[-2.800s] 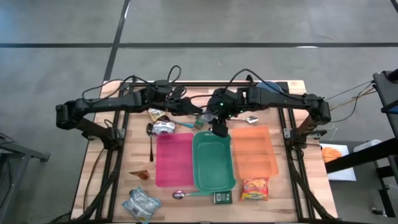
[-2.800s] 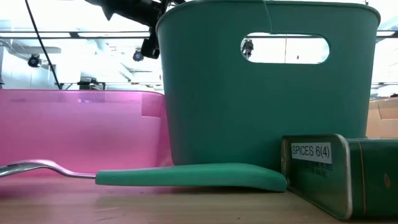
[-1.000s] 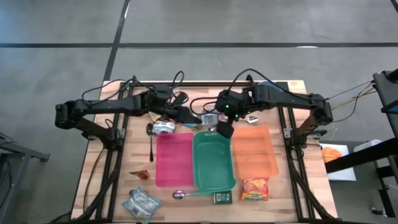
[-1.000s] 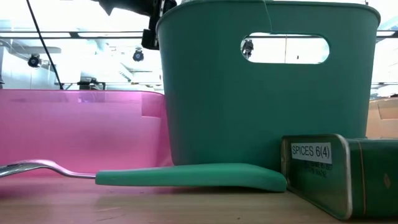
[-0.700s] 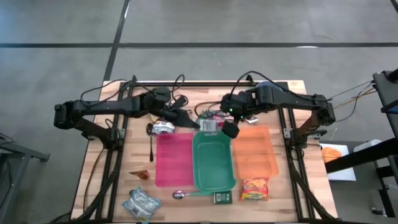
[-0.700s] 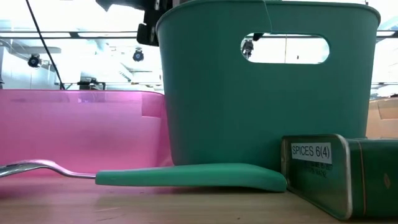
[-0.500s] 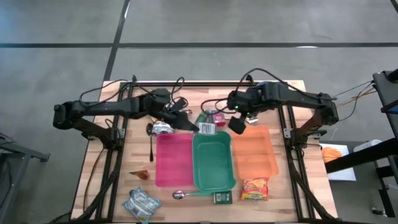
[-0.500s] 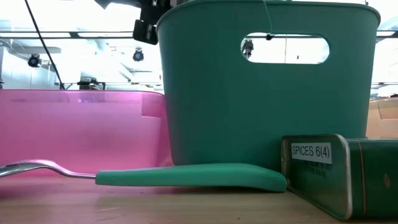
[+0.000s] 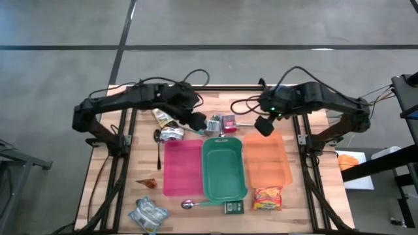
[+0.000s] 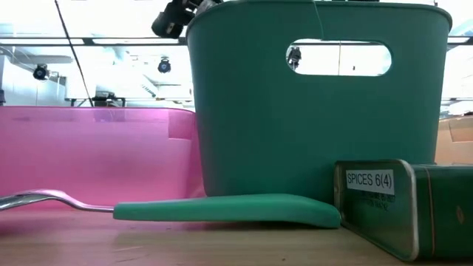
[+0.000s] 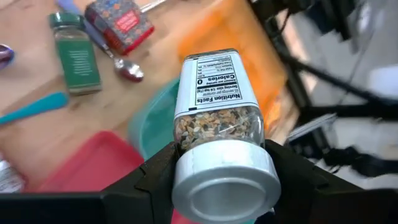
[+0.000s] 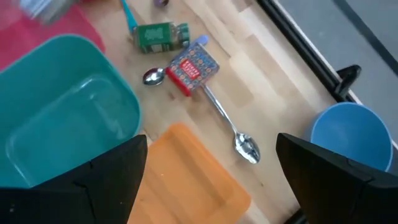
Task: Pick & Place Food Item
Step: Put the white seasoning bottle into the green bin
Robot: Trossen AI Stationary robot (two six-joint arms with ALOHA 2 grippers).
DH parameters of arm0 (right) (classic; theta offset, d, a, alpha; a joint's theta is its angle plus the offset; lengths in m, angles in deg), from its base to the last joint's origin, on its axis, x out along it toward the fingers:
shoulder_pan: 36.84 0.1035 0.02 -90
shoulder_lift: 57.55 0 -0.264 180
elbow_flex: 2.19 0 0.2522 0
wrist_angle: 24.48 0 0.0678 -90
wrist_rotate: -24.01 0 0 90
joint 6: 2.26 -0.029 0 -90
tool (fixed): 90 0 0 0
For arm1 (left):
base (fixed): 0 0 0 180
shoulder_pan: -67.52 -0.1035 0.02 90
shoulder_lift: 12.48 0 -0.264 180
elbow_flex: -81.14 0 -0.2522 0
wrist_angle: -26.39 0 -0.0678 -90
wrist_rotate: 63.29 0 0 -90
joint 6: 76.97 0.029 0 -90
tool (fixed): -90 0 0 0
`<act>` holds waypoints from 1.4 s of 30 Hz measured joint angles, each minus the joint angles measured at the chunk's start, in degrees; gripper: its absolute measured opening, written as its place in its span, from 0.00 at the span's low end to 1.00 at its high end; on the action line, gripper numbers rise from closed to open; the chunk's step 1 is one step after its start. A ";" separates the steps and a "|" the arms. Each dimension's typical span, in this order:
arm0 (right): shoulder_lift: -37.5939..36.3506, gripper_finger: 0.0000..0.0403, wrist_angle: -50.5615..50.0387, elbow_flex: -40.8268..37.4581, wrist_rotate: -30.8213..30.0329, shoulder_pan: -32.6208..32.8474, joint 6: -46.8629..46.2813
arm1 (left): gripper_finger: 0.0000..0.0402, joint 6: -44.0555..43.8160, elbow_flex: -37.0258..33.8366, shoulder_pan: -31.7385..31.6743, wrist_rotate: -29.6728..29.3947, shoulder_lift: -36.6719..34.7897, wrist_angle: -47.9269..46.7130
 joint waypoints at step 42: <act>-8.20 0.87 -1.28 -8.49 -3.31 23.98 -21.31 | 0.47 3.70 21.31 11.52 -3.64 31.83 -19.75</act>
